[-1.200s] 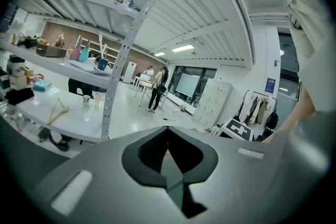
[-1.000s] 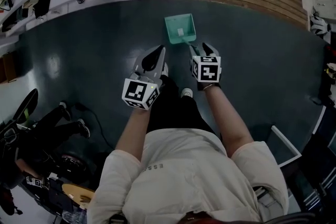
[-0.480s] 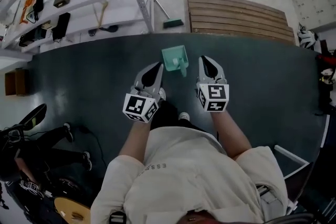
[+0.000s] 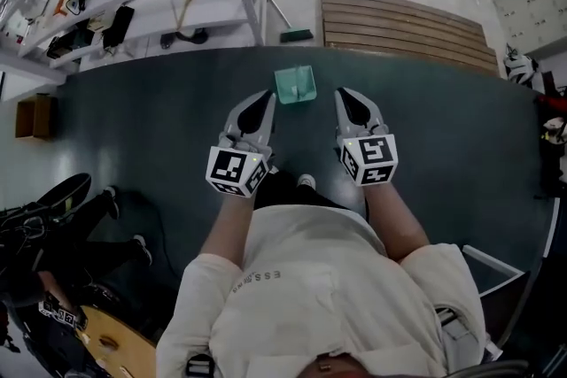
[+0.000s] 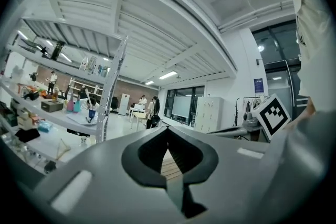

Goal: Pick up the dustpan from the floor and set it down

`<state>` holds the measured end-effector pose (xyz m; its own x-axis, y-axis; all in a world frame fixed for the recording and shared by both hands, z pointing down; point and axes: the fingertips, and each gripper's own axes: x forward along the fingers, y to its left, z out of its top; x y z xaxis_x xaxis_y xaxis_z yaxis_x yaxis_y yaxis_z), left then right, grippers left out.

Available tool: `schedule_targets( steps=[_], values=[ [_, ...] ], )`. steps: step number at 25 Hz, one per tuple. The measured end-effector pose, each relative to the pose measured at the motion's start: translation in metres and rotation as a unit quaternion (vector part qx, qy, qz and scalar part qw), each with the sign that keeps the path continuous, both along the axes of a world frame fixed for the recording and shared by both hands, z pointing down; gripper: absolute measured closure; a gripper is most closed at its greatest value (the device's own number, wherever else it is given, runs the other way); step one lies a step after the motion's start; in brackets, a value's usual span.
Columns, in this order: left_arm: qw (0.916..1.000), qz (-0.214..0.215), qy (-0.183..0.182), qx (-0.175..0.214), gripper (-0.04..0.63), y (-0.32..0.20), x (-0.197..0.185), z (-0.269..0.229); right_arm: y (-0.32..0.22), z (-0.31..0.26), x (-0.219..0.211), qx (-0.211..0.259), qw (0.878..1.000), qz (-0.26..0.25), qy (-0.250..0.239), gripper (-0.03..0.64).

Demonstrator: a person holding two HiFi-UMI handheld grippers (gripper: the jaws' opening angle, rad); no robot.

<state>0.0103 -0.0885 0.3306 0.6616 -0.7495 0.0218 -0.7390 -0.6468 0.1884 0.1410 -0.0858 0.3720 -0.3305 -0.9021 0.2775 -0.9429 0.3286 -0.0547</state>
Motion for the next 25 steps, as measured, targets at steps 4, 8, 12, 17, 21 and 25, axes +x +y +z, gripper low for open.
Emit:
schedule_targets(
  steps=[4,8,12,17,21,25],
  values=[
    [1.0,-0.005,0.006,0.002,0.58,0.04,-0.01,0.0,0.04,0.002,-0.004,-0.001,1.0,-0.004,0.013,0.624],
    [1.0,0.003,0.005,-0.008,0.58,0.092,-0.017,0.015,0.088,0.007,-0.006,-0.004,1.0,0.004,0.017,0.624],
    [0.9999,0.004,0.003,-0.015,0.58,0.146,-0.032,0.022,0.141,0.009,-0.016,-0.014,1.0,0.019,0.016,0.624],
    [0.9999,0.002,0.002,-0.01,0.58,0.206,-0.062,0.017,0.203,0.009,-0.043,-0.025,0.999,0.031,0.005,0.624],
    [0.9999,0.007,0.0,-0.008,0.58,0.252,-0.079,0.014,0.253,0.011,-0.059,-0.031,0.999,0.032,-0.007,0.624],
    [0.9999,0.0,-0.003,-0.015,0.58,0.287,-0.094,0.018,0.294,0.007,-0.063,-0.027,0.999,0.038,-0.023,0.624]
  ],
)
